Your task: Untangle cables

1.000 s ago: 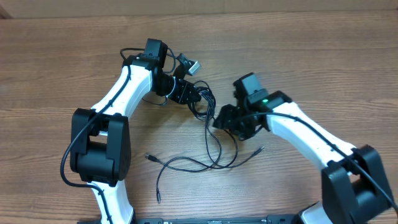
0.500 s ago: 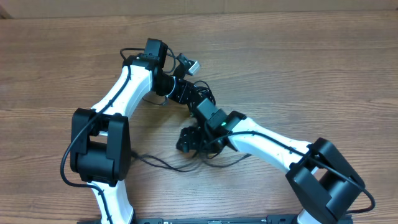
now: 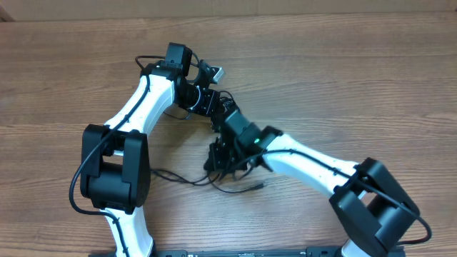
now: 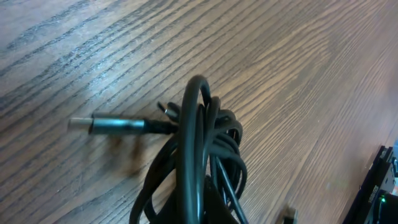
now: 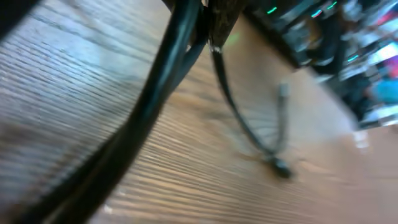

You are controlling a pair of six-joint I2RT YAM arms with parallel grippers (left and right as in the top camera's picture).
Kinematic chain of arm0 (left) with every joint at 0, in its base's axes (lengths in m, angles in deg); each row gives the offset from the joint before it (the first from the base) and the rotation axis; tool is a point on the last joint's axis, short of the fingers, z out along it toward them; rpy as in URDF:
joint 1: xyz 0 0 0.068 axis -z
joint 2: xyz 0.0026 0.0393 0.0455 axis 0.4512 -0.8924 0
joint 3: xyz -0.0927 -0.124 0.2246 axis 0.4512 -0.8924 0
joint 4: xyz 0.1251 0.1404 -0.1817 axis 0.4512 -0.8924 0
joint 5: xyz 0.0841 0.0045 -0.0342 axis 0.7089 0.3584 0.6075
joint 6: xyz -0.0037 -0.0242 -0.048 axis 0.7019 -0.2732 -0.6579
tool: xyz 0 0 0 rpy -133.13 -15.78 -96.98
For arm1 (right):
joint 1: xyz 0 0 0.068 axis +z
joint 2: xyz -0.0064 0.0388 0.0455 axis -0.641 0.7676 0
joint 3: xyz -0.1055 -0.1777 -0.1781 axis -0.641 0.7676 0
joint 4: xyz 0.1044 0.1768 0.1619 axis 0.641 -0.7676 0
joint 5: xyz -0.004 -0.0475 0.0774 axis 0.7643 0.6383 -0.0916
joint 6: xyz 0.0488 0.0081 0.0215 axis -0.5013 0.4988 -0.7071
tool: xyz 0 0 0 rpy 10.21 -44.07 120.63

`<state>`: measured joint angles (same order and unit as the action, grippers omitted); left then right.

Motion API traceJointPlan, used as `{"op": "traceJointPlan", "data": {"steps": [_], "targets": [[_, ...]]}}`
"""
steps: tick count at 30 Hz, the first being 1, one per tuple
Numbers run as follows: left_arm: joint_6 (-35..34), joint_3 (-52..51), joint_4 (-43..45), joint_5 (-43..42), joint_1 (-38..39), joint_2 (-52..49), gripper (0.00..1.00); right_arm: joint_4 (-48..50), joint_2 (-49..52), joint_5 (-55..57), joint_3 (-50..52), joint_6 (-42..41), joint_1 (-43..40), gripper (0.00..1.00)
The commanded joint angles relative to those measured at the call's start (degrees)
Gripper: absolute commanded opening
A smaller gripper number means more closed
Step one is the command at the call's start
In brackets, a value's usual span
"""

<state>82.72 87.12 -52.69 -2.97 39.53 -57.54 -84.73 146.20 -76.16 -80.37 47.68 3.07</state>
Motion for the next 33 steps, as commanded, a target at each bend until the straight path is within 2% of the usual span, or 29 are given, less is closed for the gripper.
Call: {"op": "traceJointPlan", "data": {"steps": [1, 4, 9, 11, 12, 13, 16, 17, 21, 25, 26, 27, 29, 33], "targets": [[-1.22, 0.44, 0.11, 0.17, -0.5, -0.26, 0.04, 0.66, -3.08, -16.24, -3.21, 5.35, -4.83, 0.04], [-1.64, 0.44, 0.15, 0.07, -1.07, -0.26, 0.04, 0.46, -4.11, -21.38, -3.23, 6.99, -6.69, 0.04], [-1.68, 0.44, 0.11, -0.07, -1.46, -0.26, 0.04, -0.31, -4.09, -20.28, -3.02, 9.53, -7.02, 0.04], [-1.66, 0.44, 0.13, -0.07, -1.46, -0.26, 0.04, -0.66, -4.04, -17.79, -2.99, 9.49, -6.86, 0.09], [-1.66, 0.44, 0.11, -0.04, -1.46, -0.26, 0.04, -0.98, -4.02, -15.87, -2.99, 9.46, -6.64, 0.25], [-1.64, 0.44, 0.13, -0.04, -1.46, -0.26, 0.04, -1.6, -4.02, -13.46, -2.97, 9.44, -6.32, 0.5], [-1.64, 0.44, 0.11, 0.0, -1.46, -0.26, 0.07, -4.28, -4.02, -5.73, -2.97, 9.46, -5.25, 0.91], [-1.64, 0.44, 0.11, 0.0, -1.46, -0.26, 0.1, -5.29, -4.02, -3.54, -2.97, 9.46, -5.22, 1.0], [-1.62, 0.44, 0.07, 0.22, -1.46, -0.26, 0.19, -8.68, -4.02, 4.74, -2.97, 8.35, -6.01, 1.0], [-1.68, 0.44, -0.2, 3.15, -1.44, -0.26, 0.4, -11.04, -4.02, 12.17, -2.97, 4.44, -8.31, 1.0], [-1.97, 0.44, -0.24, 5.11, -1.44, -0.26, 0.61, -11.41, -4.02, 13.68, -2.97, 3.5, -9.11, 1.0], [-2.69, 0.44, -0.28, 6.58, -1.38, -0.26, 0.71, -11.96, -4.02, 15.04, -2.97, 2.71, -9.94, 1.0], [-4.44, 0.44, -0.33, 9.03, -1.16, -0.26, 0.76, -13.05, -4.02, 17.55, -2.97, 1.22, -11.34, 1.0], [-4.79, 0.44, -0.31, 9.25, -0.57, -0.26, 0.75, -16.26, -4.02, 24.44, -2.97, -1.33, -14.8, 1.0]]}}
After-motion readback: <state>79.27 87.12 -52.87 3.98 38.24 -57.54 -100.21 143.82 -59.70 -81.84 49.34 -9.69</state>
